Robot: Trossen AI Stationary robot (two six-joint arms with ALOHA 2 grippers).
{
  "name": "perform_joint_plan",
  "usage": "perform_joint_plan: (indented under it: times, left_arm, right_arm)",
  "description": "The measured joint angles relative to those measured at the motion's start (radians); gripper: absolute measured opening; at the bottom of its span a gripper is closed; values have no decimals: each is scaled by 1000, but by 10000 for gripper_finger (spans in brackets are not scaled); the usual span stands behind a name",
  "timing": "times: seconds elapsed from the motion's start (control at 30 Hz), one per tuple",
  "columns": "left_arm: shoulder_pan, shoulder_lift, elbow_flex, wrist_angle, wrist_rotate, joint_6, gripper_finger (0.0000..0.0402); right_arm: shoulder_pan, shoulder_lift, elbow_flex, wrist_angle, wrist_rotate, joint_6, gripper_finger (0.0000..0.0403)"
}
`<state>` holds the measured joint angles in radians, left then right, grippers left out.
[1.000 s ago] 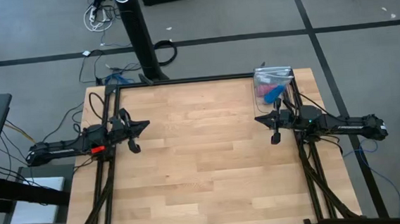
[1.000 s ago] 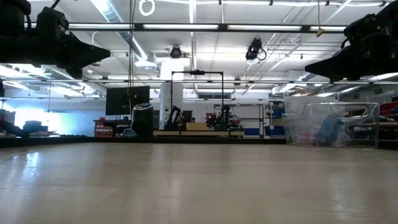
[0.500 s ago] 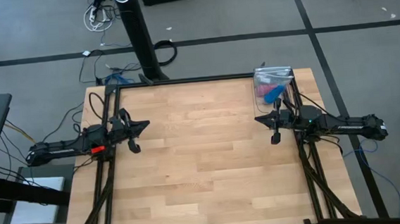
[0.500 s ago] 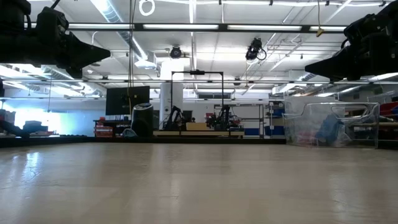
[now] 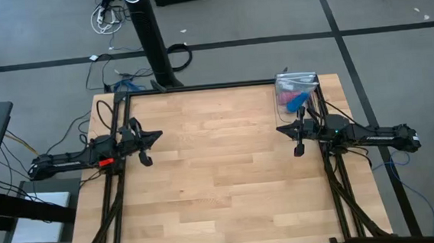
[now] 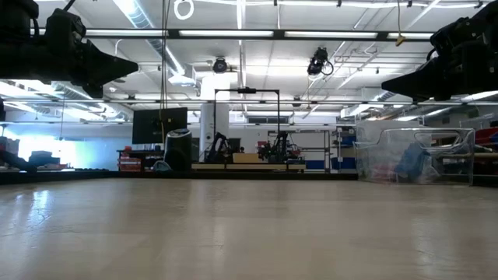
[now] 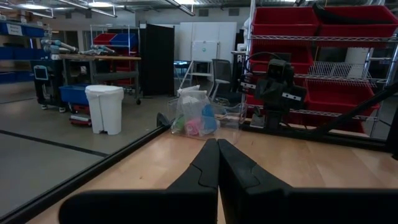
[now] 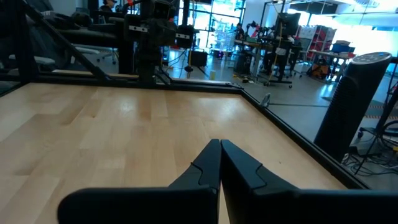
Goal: Roll bandage
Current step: Return to Home Position
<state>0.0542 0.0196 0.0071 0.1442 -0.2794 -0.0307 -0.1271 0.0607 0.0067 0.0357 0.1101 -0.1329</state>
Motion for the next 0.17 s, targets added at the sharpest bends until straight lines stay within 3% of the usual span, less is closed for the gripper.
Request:
perform_joint_plan:
  times: [0.17]
  left_arm:
    - [0,0,0,0,0,0,4]
  right_arm:
    - [0,0,0,0,0,0,11]
